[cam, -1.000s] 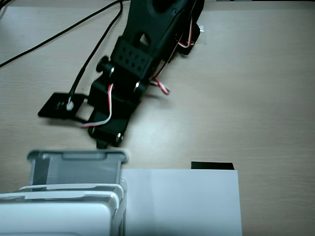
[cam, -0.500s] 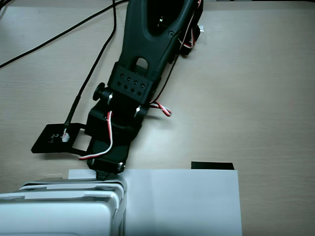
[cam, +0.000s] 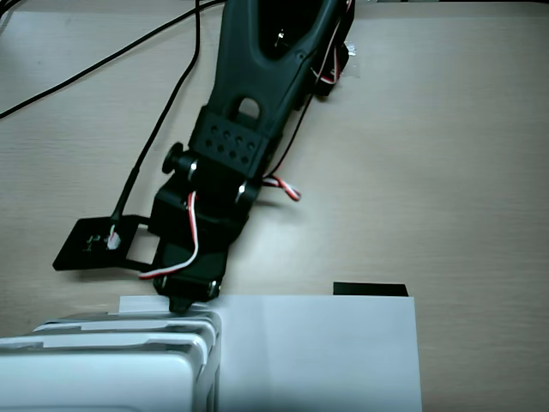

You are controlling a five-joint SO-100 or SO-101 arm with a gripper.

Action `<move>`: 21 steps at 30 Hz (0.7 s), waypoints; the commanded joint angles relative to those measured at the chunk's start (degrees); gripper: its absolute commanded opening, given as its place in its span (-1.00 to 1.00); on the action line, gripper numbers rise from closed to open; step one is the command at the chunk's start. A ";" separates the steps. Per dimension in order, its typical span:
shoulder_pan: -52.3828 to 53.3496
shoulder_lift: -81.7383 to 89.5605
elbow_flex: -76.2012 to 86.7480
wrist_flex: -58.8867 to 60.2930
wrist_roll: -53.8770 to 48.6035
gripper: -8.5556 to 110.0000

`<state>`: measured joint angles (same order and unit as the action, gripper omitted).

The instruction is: Close drawer.

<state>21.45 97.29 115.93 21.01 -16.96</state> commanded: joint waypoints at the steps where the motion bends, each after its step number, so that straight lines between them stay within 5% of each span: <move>1: 0.53 5.36 2.11 0.88 -1.67 -0.85; 12: 4.57 15.29 6.24 18.63 -1.58 -0.85; 21: 8.00 32.34 24.08 20.30 -6.24 -0.85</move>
<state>28.83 124.45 137.02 41.04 -22.24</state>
